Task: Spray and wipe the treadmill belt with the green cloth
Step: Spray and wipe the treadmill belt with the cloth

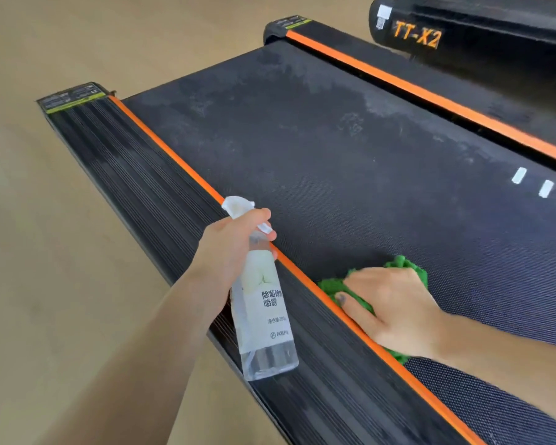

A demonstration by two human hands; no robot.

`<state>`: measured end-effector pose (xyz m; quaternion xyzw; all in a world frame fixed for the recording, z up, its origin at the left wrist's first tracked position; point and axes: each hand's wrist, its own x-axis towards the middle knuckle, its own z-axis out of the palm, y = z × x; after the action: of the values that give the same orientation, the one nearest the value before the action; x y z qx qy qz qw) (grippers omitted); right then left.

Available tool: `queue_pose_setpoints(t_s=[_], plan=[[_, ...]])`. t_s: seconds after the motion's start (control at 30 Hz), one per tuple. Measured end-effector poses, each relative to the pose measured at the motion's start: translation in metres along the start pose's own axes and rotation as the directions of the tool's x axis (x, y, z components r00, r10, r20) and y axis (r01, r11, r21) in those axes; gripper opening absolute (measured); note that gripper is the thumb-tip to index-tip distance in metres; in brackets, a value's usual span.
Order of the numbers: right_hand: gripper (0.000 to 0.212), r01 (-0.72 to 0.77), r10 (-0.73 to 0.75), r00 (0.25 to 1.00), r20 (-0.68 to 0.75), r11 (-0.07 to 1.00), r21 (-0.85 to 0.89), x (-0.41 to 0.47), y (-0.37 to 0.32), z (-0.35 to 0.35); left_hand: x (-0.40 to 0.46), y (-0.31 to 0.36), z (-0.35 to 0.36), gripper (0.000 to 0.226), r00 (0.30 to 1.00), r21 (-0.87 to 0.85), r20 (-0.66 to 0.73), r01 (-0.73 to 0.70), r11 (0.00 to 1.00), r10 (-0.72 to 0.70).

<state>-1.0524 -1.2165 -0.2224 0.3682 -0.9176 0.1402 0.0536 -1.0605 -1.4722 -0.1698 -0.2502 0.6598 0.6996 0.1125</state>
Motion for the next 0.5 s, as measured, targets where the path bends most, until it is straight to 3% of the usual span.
queue_pose_setpoints(t_s=[0.1,0.17,0.27,0.33,0.4,0.5], plan=[[0.037,0.172,-0.171,0.985,0.03,0.985,-0.023,0.022,0.018,0.004,0.007,-0.002,0.001,0.025,1.0,0.013,-0.01,0.006,1.0,-0.006],[0.037,0.176,-0.177,0.984,0.0,0.98,-0.097,0.059,0.033,0.009,0.014,-0.002,0.001,0.03,0.998,-0.006,-0.035,0.055,0.998,-0.055],[0.039,-0.056,0.04,0.996,-0.075,0.972,-0.227,0.128,0.056,0.014,0.018,-0.007,-0.003,0.034,0.997,-0.042,-0.018,0.075,0.996,-0.076],[0.04,-0.292,0.278,0.956,-0.09,0.929,-0.227,0.17,0.063,0.021,0.016,-0.009,-0.005,0.035,0.998,-0.055,0.002,0.059,0.997,-0.059],[0.041,-0.436,0.428,0.9,-0.082,0.88,-0.19,0.185,0.057,0.025,0.016,-0.01,-0.006,0.036,0.997,-0.073,0.013,0.073,0.995,-0.072],[0.044,-0.346,0.35,0.937,-0.006,0.922,-0.173,0.134,0.033,0.02,0.014,-0.006,-0.003,0.025,0.997,-0.087,0.005,0.08,0.993,-0.08]])
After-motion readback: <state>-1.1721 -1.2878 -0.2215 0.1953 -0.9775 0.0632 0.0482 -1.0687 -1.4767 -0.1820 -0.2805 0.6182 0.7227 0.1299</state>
